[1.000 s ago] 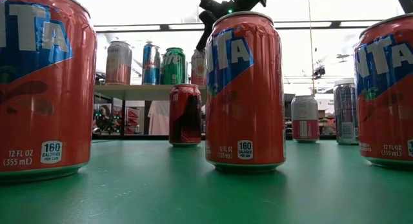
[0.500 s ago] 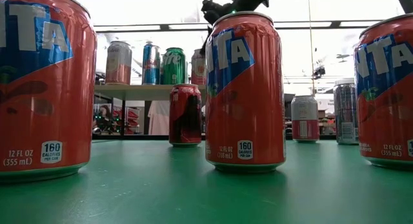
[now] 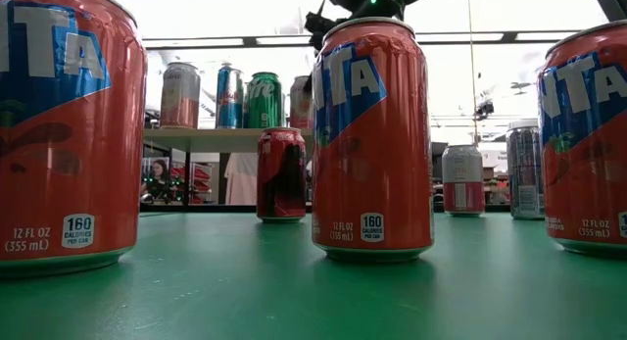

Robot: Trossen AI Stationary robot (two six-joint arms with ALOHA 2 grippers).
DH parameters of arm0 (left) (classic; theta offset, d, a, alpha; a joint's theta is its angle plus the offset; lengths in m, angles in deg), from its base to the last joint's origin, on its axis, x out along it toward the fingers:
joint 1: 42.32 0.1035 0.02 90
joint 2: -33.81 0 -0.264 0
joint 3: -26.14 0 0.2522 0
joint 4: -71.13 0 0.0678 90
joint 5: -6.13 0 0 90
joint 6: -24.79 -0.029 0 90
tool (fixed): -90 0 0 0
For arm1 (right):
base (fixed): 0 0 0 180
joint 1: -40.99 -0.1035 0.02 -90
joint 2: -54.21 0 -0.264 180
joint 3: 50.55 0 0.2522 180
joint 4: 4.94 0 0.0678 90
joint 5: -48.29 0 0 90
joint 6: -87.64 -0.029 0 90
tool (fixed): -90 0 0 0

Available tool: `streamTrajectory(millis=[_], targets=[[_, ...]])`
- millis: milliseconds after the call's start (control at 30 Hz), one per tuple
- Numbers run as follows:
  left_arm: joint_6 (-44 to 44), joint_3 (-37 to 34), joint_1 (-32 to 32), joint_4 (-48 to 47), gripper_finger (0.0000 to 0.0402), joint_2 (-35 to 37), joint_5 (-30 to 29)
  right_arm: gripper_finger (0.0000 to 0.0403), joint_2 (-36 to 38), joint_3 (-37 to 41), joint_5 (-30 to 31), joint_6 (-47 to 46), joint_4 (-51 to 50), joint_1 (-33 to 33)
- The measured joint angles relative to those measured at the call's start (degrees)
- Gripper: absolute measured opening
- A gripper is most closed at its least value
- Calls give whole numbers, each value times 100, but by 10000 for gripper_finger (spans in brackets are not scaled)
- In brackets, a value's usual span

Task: Place canned beverage on shelf
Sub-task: Put the blue can on the shelf

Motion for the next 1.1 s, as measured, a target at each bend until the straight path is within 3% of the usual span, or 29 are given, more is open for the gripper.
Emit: streamTrajectory(millis=[567,1100], targets=[[-68,0,0,-1,333,-15,1,9,-224,9,10,170,283,15],[-68,0,0,-2,333,-15,1,9,6,9,-5,-393,265,-206]])
